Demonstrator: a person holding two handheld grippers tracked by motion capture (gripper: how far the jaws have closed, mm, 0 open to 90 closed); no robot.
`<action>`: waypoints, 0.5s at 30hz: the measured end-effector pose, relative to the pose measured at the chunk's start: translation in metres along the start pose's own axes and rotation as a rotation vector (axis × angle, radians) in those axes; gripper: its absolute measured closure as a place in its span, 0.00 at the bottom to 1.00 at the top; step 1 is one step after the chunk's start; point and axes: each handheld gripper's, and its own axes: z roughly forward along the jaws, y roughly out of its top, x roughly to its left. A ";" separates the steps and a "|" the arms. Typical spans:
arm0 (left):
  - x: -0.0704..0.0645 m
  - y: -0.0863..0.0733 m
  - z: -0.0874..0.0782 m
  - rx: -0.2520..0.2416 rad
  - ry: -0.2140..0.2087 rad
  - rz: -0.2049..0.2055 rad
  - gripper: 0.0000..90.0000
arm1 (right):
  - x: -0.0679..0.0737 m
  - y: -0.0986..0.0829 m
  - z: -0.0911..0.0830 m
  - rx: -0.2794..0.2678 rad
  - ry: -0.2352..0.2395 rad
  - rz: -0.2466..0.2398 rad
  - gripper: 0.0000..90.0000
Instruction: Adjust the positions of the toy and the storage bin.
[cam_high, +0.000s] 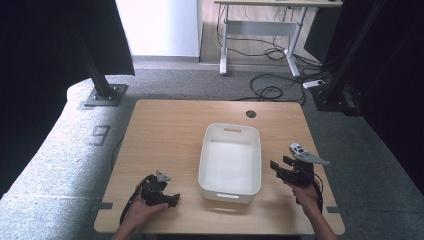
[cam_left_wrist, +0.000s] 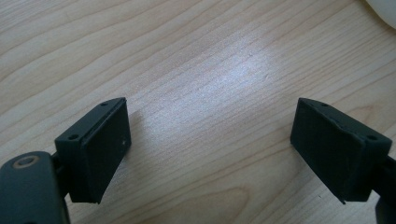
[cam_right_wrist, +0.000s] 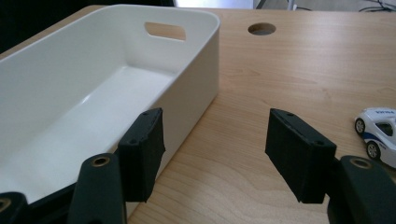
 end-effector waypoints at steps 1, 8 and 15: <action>0.000 0.000 0.000 0.000 0.000 0.000 0.14 | -0.001 0.000 0.001 0.011 0.000 0.000 0.41; 0.000 0.000 0.000 0.000 0.000 0.001 0.14 | -0.009 -0.001 0.001 0.035 -0.010 -0.011 0.40; -0.001 0.000 0.000 0.001 0.000 0.003 0.14 | -0.012 -0.001 -0.001 0.037 -0.048 -0.049 0.37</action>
